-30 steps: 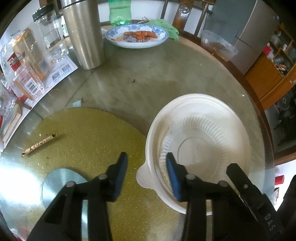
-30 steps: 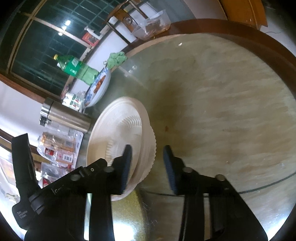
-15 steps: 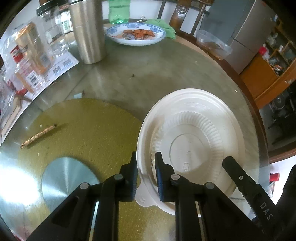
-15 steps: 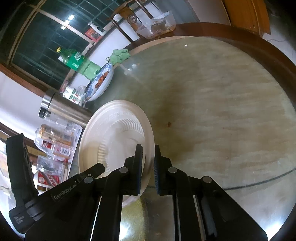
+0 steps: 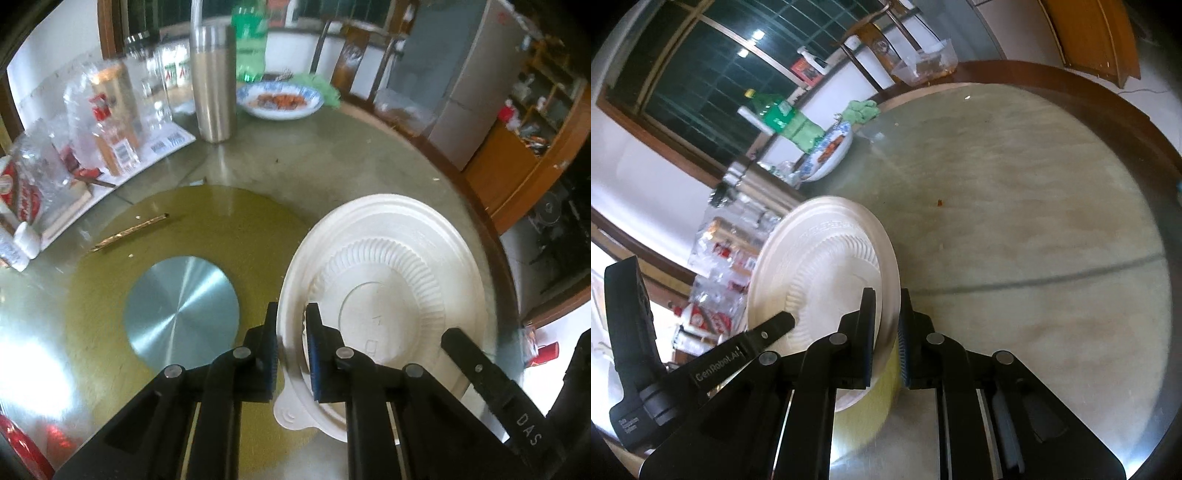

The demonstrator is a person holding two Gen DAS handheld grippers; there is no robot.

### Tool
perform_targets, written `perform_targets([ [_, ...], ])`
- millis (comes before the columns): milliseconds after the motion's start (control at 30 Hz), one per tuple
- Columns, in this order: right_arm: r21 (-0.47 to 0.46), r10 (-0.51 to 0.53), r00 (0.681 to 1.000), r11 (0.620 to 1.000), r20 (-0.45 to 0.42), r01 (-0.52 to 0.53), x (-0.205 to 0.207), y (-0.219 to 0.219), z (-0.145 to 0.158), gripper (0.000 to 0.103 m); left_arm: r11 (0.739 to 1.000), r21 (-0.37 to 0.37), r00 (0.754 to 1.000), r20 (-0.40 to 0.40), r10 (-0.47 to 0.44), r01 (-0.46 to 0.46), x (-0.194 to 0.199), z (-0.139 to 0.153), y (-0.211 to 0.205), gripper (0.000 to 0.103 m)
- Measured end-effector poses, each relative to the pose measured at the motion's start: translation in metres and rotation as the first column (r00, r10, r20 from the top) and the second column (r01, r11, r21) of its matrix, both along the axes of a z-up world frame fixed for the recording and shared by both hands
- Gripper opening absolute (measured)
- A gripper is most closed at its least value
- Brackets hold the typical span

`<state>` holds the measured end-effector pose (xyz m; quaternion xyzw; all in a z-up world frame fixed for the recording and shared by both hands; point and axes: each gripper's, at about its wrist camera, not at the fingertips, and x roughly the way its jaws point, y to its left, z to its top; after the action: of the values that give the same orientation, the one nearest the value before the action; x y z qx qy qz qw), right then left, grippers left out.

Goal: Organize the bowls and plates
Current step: 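Lift the small white bowl and carry it over the plate stack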

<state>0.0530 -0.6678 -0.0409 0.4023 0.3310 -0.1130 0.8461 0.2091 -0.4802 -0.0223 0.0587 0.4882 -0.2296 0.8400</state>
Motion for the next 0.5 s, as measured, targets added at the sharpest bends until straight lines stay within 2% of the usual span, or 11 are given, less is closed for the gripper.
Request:
perform_targets([
  [200,-0.035,0.001,0.998,0.999,0.063,0.001,-0.067,0.023,0.022,0.011,0.998,-0.024,0.985,0.166,-0.054,0.059,-0.076,0.026,0.019,0.012],
  [500,-0.086,-0.011,0.987,0.996,0.161,0.025,-0.159,0.058,0.059,0.011,0.99,-0.083,0.95,0.302,-0.082,0.112,-0.157,0.047,0.048,0.013],
])
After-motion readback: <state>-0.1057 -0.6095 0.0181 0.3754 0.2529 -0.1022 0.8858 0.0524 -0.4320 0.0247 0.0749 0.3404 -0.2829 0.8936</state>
